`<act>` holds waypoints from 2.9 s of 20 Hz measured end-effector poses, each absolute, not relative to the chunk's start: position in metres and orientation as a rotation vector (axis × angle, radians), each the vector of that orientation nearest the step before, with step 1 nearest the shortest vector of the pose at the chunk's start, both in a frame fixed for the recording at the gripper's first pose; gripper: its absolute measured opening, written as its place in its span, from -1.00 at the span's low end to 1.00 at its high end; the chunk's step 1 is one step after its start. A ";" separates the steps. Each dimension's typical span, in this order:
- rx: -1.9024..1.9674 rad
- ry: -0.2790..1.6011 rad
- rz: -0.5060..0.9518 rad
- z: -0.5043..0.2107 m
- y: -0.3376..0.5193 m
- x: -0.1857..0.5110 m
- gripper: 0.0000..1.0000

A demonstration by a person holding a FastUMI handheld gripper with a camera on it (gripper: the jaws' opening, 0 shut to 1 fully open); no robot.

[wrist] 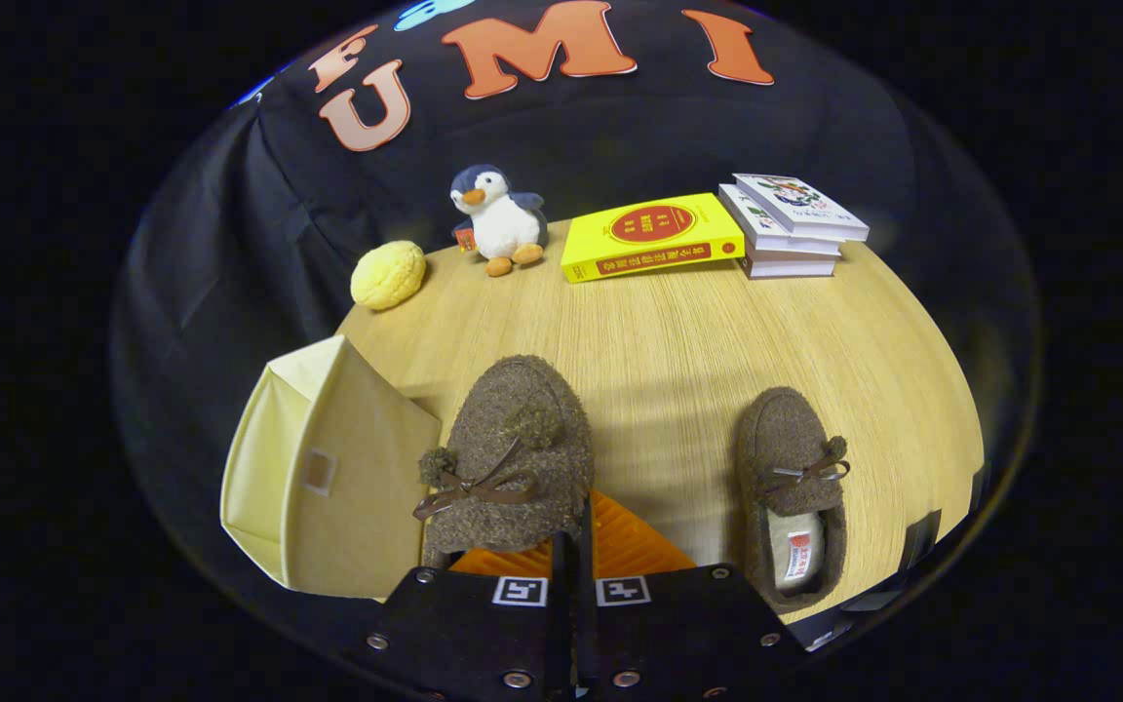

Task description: Open the storage box then place both shoes into the box .Put the left shoe in first, then the right shoe, with the right side of both shoes facing outward in a uniform manner.

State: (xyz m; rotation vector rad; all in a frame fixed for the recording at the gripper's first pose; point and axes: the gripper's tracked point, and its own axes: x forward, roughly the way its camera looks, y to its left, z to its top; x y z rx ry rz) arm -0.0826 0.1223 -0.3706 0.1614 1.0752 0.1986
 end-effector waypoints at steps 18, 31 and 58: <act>0.160 1.168 0.348 -0.324 0.364 -0.080 -0.92; 0.135 1.386 0.272 -0.428 0.417 -0.116 -0.89; 0.063 1.045 0.390 -0.338 0.118 -0.102 0.94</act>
